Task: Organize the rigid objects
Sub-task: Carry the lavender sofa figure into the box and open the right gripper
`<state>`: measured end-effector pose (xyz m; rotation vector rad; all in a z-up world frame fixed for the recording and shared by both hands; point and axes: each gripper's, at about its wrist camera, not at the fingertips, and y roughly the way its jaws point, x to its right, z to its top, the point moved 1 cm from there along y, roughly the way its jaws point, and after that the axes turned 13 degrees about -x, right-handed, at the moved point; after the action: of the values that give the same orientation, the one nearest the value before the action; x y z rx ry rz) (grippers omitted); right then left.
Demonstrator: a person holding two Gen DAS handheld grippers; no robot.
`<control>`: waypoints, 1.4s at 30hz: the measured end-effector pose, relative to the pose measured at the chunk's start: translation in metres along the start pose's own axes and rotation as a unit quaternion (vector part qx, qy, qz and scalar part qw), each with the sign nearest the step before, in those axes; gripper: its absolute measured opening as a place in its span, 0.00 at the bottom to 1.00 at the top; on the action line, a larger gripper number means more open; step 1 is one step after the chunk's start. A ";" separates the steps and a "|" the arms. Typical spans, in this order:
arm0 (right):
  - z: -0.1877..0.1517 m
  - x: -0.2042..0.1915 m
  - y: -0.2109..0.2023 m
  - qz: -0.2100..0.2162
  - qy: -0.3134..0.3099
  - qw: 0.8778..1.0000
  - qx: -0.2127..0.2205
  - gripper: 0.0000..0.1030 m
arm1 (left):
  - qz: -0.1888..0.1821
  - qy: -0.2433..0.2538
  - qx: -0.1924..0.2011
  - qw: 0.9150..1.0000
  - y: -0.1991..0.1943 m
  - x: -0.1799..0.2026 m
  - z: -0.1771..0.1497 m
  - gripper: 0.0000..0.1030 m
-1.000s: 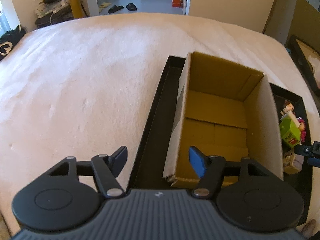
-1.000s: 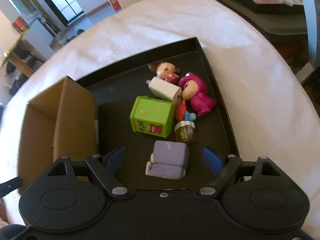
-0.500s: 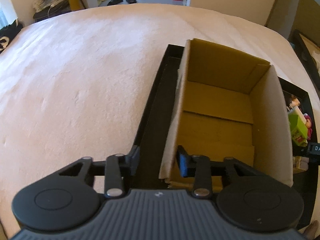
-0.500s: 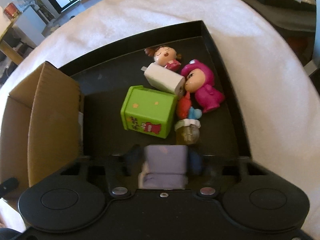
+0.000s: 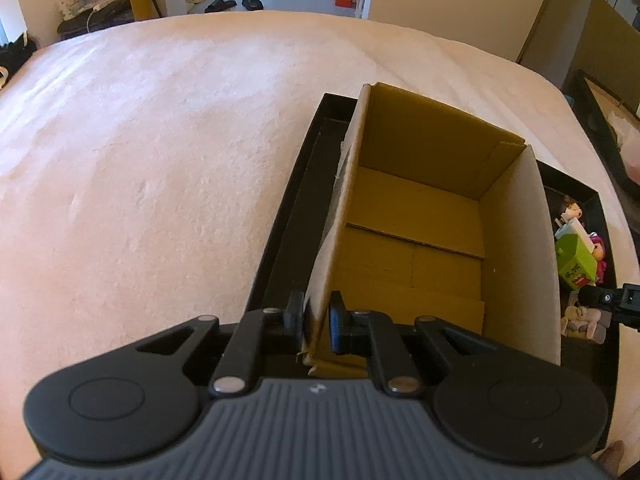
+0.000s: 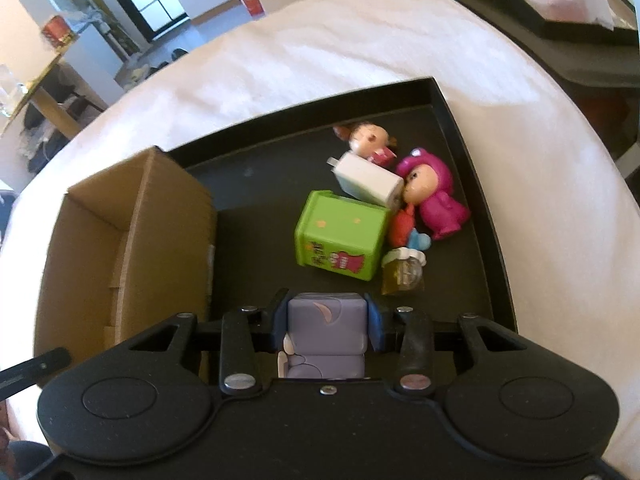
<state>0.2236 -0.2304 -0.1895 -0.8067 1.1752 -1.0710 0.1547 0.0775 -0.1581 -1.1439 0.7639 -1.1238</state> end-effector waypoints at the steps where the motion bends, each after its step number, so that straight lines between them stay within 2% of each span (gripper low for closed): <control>1: 0.000 -0.001 -0.003 0.002 0.000 1.000 0.002 0.37 | -0.003 -0.001 0.000 1.000 0.000 -0.001 0.000 0.11; 10: -0.001 -0.030 -0.028 -0.014 -0.034 0.999 0.038 0.37 | -0.031 0.000 -0.005 1.000 -0.001 -0.005 -0.003 0.12; 26: 0.007 -0.102 -0.063 -0.023 -0.092 0.992 0.083 0.37 | -0.032 -0.004 0.004 0.999 -0.002 -0.007 -0.006 0.12; 42: 0.008 -0.162 -0.046 -0.015 -0.140 0.987 0.079 0.37 | -0.036 -0.001 0.010 0.999 -0.004 -0.008 -0.008 0.11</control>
<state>0.2150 -0.0914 -0.0943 -0.8221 0.8335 -1.0226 0.1437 0.0831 -0.1568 -1.1636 0.7138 -1.1867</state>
